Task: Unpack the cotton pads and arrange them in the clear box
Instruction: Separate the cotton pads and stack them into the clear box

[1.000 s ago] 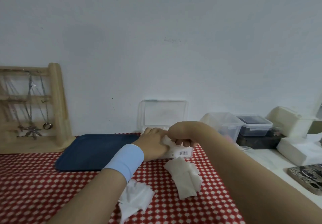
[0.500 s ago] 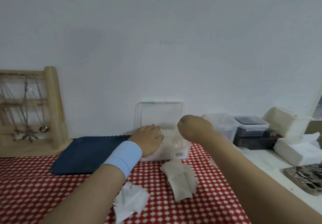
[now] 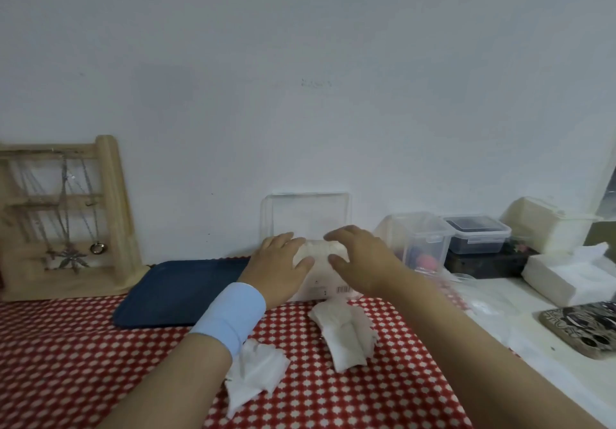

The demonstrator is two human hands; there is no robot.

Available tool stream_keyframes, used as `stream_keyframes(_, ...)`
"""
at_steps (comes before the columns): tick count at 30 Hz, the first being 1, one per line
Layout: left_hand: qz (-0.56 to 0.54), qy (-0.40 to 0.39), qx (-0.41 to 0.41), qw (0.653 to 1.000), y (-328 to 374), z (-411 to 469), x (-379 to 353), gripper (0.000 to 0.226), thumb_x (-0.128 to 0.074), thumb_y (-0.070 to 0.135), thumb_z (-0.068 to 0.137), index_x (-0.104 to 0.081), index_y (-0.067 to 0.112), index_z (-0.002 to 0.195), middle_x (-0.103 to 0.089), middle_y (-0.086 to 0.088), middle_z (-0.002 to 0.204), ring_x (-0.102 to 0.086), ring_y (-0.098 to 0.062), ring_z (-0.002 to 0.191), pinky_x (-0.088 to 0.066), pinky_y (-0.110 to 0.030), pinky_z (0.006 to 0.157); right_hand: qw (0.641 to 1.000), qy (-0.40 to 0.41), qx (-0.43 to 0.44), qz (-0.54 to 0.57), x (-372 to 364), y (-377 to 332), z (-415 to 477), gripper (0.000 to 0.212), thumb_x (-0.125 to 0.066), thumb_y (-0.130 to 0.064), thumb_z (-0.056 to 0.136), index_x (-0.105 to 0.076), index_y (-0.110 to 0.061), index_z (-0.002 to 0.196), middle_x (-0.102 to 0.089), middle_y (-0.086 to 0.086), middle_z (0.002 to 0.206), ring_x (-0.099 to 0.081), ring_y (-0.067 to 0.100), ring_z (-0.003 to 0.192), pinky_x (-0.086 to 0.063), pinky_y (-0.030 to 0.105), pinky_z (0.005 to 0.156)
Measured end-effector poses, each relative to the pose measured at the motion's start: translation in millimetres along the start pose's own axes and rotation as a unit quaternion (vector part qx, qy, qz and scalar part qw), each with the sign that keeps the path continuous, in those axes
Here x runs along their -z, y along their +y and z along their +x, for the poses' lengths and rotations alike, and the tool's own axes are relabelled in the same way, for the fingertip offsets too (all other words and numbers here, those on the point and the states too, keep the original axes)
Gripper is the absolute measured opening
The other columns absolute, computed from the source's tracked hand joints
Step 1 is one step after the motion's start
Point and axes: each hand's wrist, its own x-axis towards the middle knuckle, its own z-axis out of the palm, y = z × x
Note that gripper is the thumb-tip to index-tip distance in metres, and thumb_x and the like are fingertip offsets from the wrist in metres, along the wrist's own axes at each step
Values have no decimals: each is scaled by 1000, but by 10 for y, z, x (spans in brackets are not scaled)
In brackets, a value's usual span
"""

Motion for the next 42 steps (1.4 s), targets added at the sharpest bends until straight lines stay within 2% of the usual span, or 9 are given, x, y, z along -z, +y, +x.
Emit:
stream_keyframes(4, -50, 2, -5, 999, -22, -438, 204, 28, -51, 40, 102, -58, 34, 128, -56, 15, 129, -52, -6, 121, -43, -25, 102, 999, -48, -17, -17, 167, -150, -283, 27, -47, -28, 99, -70, -29, 112, -71, -8, 110, -64, 9, 89, -53, 26, 80)
stream_keyframes(10, 66, -185, 92, 976, -158, -953, 291, 49, -55, 74, 82, -67, 38, 113, -61, 19, 114, -60, -3, 103, -51, -31, 96, 976, -157, -114, -95, -62, -212, -434, 51, -45, -56, 99, -65, -17, 125, -68, 3, 122, -64, 20, 107, -51, 34, 95)
stream_keyframes(15, 15, -199, 93, 975, -200, -1003, 169, 52, -74, 56, 81, -59, 37, 127, -54, 16, 123, -54, -6, 107, -47, -22, 88, 977, -191, -96, 3, -156, -290, -424, 47, -63, -47, 92, -62, -18, 130, -67, 1, 120, -62, 16, 103, -48, 24, 84)
stream_keyframes(20, -81, -147, 68, 983, -148, -830, 153, 38, -78, 37, 85, -65, 35, 120, -54, 19, 109, -54, -3, 100, -47, -20, 86, 975, -175, -87, 101, -13, -295, -314, 30, -66, -32, 90, -68, -17, 116, -68, 0, 108, -65, 17, 94, -58, 31, 82)
stream_keyframes(25, -114, -155, 70, 979, -69, -744, 57, 42, -67, 56, 88, -68, 34, 124, -66, 11, 120, -61, -8, 111, -50, -26, 94, 962, -189, -102, 169, -57, -200, -288, 14, -66, -32, 90, -69, -19, 90, -68, -1, 90, -65, 14, 79, -54, 26, 63)
stream_keyframes(30, -145, -115, 76, 980, -100, -729, 13, 30, -56, 41, 98, -68, 34, 124, -64, 18, 123, -59, -2, 112, -47, -23, 98, 986, -139, -89, 8, -79, -134, -318, 41, -80, -40, 81, -71, -24, 118, -70, -7, 114, -65, 10, 96, -53, 25, 86)
stream_keyframes(32, -148, -79, 74, 983, -129, -715, 28, 27, -54, 31, 98, -67, 35, 122, -64, 18, 117, -59, 2, 105, -45, -16, 87, 995, -88, -47, -2, -13, -191, -327, 31, -77, -33, 82, -71, -31, 113, -69, -11, 112, -63, 6, 94, -52, 22, 82)
stream_keyframes(38, -171, -6, 42, 984, -155, -698, 23, 21, -55, 25, 98, -70, 36, 110, -66, 18, 108, -62, 1, 96, -50, -17, 82, 964, -265, 26, -19, 3, -301, -381, 49, -76, -24, 83, -65, -39, 129, -58, -15, 129, -56, 8, 112, -47, 27, 96)
stream_keyframes(42, -176, -14, 29, 984, -152, -716, 12, 21, -57, 26, 100, -69, 33, 115, -65, 17, 113, -60, 3, 100, -46, -11, 82, 988, -151, 19, 2, -49, -247, -342, 33, -63, -18, 91, -73, -27, 121, -71, -10, 117, -64, 5, 96, -51, 18, 84)
